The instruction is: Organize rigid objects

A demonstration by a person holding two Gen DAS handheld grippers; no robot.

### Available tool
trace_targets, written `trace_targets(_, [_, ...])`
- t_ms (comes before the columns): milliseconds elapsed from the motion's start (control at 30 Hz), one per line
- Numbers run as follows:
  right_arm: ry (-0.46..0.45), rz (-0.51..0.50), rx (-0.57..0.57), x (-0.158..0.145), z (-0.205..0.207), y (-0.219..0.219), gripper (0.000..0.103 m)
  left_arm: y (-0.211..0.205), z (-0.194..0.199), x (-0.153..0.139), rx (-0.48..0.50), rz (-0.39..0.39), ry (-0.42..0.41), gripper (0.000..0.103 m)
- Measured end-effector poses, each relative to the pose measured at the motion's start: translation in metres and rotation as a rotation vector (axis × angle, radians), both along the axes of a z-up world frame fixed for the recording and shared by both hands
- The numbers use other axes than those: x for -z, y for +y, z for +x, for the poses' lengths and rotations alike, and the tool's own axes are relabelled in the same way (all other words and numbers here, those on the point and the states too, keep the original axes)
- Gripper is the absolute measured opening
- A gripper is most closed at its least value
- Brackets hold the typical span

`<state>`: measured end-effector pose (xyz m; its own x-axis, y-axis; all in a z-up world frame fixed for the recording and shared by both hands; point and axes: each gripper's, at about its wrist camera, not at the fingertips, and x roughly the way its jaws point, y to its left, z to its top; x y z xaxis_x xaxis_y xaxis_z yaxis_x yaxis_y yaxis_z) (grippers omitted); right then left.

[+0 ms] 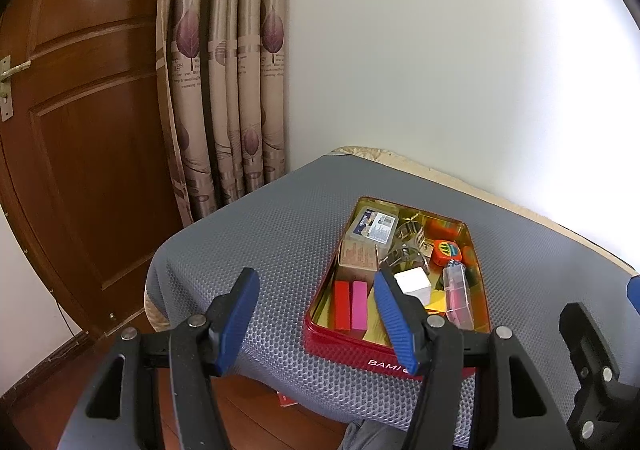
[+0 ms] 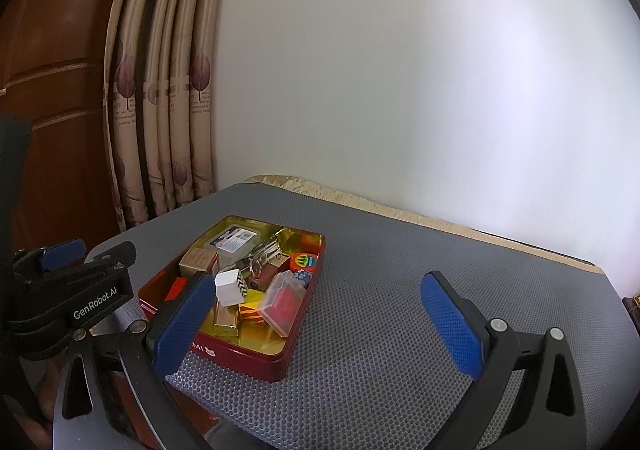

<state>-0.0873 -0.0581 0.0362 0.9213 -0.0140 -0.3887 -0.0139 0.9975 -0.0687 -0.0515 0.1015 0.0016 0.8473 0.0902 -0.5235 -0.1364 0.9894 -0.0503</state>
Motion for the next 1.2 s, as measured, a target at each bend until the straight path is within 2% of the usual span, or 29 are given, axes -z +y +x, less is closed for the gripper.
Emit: trace_targets(1200, [0.014,-0.003,-0.028,0.0033,-0.0038,-0.0025,0.102,-0.0029,0.0009,0.0024,0.015,0.012,0.024,0.062])
